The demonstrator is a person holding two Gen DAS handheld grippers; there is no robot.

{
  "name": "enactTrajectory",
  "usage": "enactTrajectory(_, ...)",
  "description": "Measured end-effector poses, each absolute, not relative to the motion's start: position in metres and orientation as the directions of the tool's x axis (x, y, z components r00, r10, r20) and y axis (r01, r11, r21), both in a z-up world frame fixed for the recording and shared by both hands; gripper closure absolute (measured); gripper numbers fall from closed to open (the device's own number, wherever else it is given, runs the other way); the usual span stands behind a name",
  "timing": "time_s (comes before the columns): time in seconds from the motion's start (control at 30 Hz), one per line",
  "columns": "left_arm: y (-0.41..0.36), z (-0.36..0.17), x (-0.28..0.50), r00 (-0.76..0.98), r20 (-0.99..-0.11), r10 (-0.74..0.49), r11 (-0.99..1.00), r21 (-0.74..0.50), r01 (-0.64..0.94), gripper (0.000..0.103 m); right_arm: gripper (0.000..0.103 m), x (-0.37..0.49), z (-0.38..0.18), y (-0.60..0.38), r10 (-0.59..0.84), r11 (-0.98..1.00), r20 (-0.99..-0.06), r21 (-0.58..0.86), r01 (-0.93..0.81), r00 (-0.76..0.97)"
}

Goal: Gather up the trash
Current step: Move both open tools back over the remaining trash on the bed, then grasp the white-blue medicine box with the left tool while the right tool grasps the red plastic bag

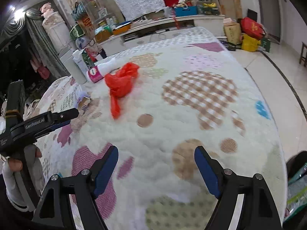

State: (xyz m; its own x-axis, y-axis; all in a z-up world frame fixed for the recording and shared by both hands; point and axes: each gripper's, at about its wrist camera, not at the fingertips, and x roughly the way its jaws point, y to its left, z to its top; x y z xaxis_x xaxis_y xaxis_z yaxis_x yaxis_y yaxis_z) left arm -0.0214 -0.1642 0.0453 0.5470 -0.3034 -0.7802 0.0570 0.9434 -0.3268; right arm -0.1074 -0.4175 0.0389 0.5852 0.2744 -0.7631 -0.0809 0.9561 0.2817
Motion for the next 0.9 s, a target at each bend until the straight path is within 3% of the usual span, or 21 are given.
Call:
enactTrajectory(0.2, -0.136, 0.043, 0.014, 0.562, -0.777, -0.282, 0.921, -0.383, -0.068, 0.04, 0.024, -0.093, 0.039, -0.393, 0.293, 0.954, -0.767, 0.271, -0.126, 0.571)
enactTrajectory(0.47, -0.12, 0.029, 0.058, 0.552, -0.811, -0.195, 0.905, -0.365, -0.217, 0.036, 0.023, -0.073, 0.043, -0.379, 0.301, 0.953, -0.761, 0.259, -0.157, 0.575)
enactTrajectory(0.9, -0.129, 0.028, 0.074, 0.538, -0.829, -0.151, 0.945, -0.281, -0.168, 0.036, 0.022, 0.011, 0.05, -0.348, 0.318, 0.947, -0.745, 0.283, -0.154, 0.587)
